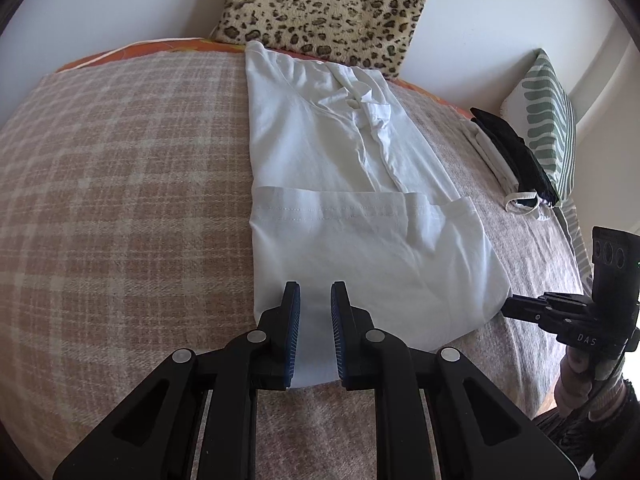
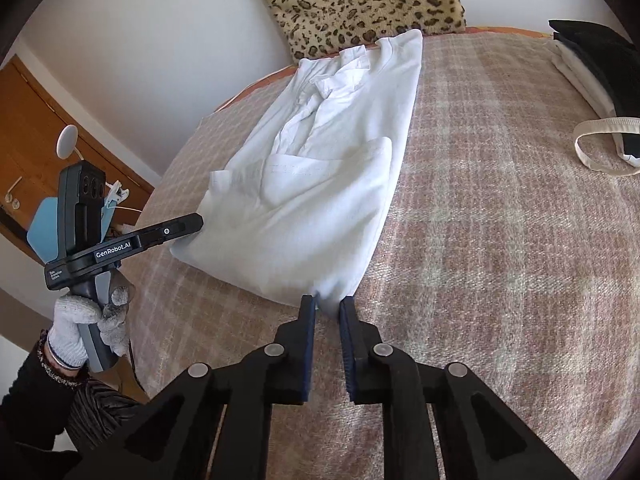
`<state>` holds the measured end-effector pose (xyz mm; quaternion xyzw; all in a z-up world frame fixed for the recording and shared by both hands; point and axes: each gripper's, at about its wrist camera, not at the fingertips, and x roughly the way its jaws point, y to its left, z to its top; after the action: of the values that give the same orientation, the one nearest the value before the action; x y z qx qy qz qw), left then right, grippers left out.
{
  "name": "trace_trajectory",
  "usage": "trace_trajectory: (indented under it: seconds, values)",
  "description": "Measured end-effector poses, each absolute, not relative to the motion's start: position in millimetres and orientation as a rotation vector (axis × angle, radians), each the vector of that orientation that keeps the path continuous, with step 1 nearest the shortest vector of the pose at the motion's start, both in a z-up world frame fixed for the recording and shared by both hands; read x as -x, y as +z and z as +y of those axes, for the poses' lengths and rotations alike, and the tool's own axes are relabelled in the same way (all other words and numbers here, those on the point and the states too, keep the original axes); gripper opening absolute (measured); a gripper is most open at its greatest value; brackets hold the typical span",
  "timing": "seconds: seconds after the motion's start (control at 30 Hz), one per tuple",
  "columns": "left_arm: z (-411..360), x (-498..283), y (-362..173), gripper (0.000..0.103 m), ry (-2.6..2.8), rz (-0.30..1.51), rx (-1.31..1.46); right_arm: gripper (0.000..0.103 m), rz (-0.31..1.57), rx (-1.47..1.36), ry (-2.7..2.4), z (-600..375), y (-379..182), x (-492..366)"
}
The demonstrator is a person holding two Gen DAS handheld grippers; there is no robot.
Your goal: Fold small clothes
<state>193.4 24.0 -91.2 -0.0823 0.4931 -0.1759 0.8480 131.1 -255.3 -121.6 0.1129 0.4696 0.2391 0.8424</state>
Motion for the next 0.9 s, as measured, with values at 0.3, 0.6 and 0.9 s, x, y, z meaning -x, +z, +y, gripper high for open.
trace_trajectory:
  seconds: [0.3, 0.6, 0.9]
  values:
    - [27.1, -191.5, -77.8, 0.014, -0.369, 0.985, 0.168, 0.011, 0.931, -0.159, 0.433, -269.3, -99.1, -117.5]
    - [-35.1, -198.2, -67.7, 0.014, -0.565, 0.97, 0.136, 0.023, 0.804, -0.104, 0.541, -220.5, -83.3, -155.0]
    - [-46.0, -227.3, -92.3, 0.014, -0.463, 0.996, 0.09, 0.019, 0.884, -0.04, 0.446, -227.6, -110.2, -167.8]
